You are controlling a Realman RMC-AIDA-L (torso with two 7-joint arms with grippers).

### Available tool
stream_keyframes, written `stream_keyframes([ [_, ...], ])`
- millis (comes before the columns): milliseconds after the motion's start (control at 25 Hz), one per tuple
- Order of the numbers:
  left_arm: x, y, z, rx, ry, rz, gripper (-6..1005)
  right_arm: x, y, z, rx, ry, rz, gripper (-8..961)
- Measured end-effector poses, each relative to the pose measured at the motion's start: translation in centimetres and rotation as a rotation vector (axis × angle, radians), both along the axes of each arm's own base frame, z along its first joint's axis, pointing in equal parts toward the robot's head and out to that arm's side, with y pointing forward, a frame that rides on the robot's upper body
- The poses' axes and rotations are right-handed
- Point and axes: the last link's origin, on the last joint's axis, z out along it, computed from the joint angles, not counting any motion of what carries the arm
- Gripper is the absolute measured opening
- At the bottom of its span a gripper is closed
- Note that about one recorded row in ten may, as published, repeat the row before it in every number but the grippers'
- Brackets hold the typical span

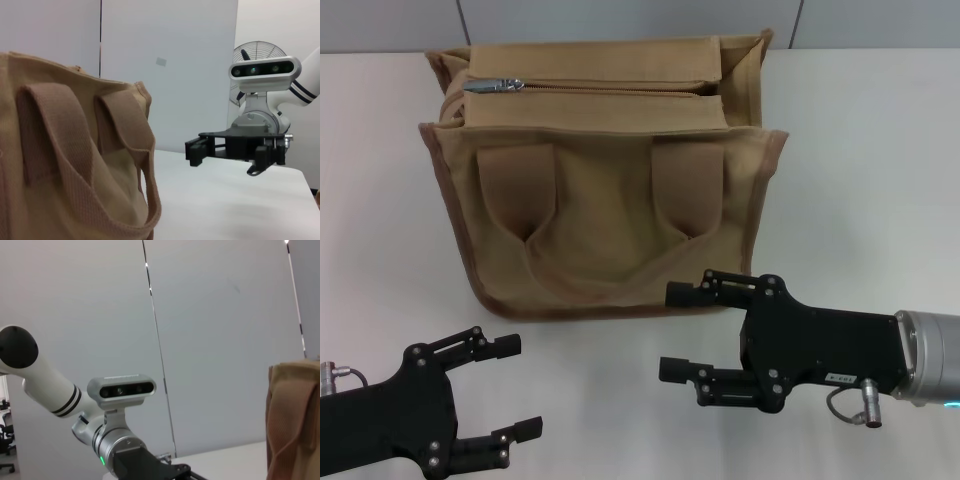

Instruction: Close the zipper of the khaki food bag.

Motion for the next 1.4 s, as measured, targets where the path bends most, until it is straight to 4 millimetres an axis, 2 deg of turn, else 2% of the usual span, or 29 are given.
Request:
stream_keyframes([
  [360, 0.5, -0.2, 0.5, 0.009, -0.047, -0.011, 812, -0.5, -0.7, 0.5, 0.024, 0.047, 0.072, 711],
  [920, 0.8, 0.0, 1.1, 0.040, -0.085, -0.021, 811, -0.4, -0.6, 0.5, 0.028, 0.043, 0.072, 711],
  [1080, 0.4, 0.5, 2.4, 0.167, -0.132, 0.041, 811, -0.3, -0.6, 0.4, 0.029, 0.037, 0.063, 711],
  [1240, -0.8, 1.2, 5.0, 0.428, -0.240, 0.178, 811, -0.2, -0.5, 0.1, 0.028, 0.024, 0.046, 711],
  [1400, -1.8, 2.6, 6.5, 0.648, -0.350, 0.320, 810, -0.1, -0.5, 0.0, 0.029, 0.020, 0.043, 711],
])
